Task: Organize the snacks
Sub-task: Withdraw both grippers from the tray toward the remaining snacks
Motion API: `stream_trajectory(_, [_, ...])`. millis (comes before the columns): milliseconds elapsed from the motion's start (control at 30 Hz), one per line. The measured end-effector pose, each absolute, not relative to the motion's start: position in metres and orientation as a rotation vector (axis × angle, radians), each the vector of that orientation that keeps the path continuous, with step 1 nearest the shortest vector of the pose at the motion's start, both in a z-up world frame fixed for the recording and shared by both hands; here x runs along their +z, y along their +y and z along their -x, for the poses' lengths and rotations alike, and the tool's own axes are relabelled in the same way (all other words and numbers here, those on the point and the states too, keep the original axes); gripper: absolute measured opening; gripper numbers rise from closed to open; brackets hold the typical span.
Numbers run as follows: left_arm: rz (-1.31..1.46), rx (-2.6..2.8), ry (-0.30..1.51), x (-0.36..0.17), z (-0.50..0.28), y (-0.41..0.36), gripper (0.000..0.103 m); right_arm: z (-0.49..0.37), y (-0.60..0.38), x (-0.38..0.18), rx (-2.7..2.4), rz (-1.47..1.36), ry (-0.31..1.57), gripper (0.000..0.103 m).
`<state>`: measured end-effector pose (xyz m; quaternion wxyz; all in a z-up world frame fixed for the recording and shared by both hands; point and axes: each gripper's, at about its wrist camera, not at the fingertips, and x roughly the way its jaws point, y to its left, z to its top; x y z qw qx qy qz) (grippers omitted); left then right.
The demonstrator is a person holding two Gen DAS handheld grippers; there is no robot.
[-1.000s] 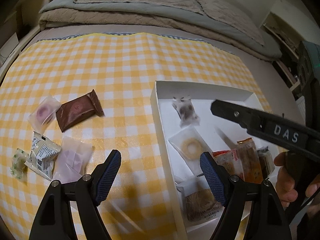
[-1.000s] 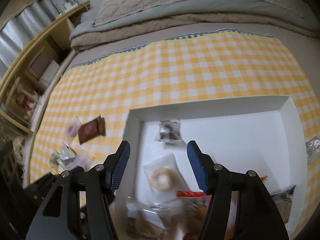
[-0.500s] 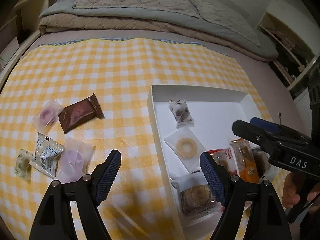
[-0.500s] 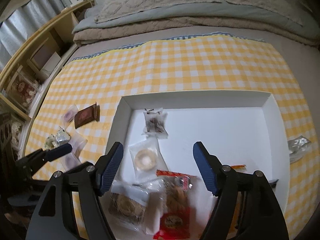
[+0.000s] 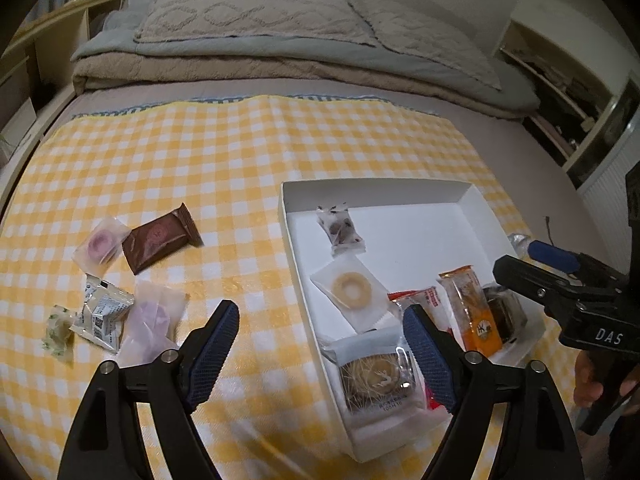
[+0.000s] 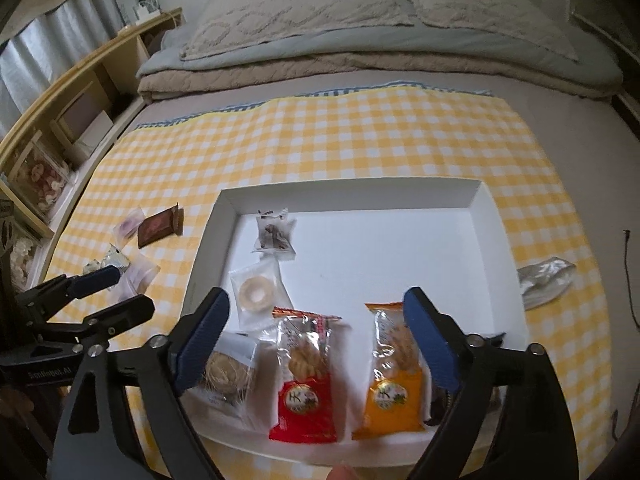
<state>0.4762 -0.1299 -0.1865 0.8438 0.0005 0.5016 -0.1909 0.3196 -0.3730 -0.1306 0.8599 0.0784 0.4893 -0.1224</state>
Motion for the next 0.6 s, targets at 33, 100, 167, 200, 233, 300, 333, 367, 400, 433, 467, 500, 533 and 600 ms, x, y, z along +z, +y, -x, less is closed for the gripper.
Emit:
stream_trajectory(33, [-0.003,-0.404,1.054,-0.184,-0.473,-0.129,0.086,-0.317,-0.373,-0.129,-0.26,-0.161,1.023,0.099])
stream_trajectory(100, [-0.004,-0.409,1.043,-0.179,-0.467,-0.128,0.088,-0.313,-0.371,-0.124,-0.264,-0.152,1.013,0.102])
stream_trajectory(167, [-0.01,-0.416,1.029,-0.172,-0.46,-0.128,0.09,-0.308,-0.367,-0.121,-0.264,-0.143,1.006,0.103])
stream_trajectory(200, [-0.013,-0.418,1.024,-0.17,-0.457,-0.127,0.09,-0.306,-0.366,-0.119,-0.263,-0.139,1.004,0.103])
stream_trajectory(233, [-0.017,-0.422,1.017,-0.167,-0.454,-0.127,0.091,-0.304,-0.364,-0.117,-0.262,-0.132,1.001,0.103])
stream_trajectory(300, [-0.027,-0.427,1.005,-0.161,-0.448,-0.126,0.092,-0.301,-0.361,-0.113,-0.261,-0.126,0.996,0.103])
stream_trajectory(333, [-0.031,-0.429,0.999,-0.158,-0.444,-0.125,0.092,-0.299,-0.36,-0.111,-0.26,-0.125,0.993,0.103])
stream_trajectory(367, [-0.036,-0.43,0.994,-0.156,-0.441,-0.124,0.092,-0.297,-0.359,-0.109,-0.26,-0.125,0.99,0.103])
stream_trajectory(400, [-0.039,-0.433,0.991,-0.153,-0.438,-0.123,0.092,-0.295,-0.359,-0.107,-0.26,-0.124,0.986,0.103])
stream_trajectory(433, [-0.042,-0.435,0.986,-0.151,-0.435,-0.122,0.093,-0.292,-0.358,-0.106,-0.26,-0.124,0.982,0.103])
stream_trajectory(467, [-0.045,-0.437,0.981,-0.147,-0.431,-0.12,0.093,-0.29,-0.357,-0.104,-0.26,-0.122,0.979,0.103])
stream_trajectory(500, [-0.047,-0.438,0.976,-0.145,-0.429,-0.119,0.093,-0.288,-0.356,-0.102,-0.262,-0.118,0.976,0.103])
stream_trajectory(533, [-0.05,-0.439,0.971,-0.142,-0.425,-0.117,0.093,-0.286,-0.355,-0.1,-0.264,-0.114,0.971,0.103])
stream_trajectory(600, [-0.055,-0.442,0.964,-0.137,-0.42,-0.114,0.093,-0.281,-0.353,-0.096,-0.268,-0.104,0.964,0.103])
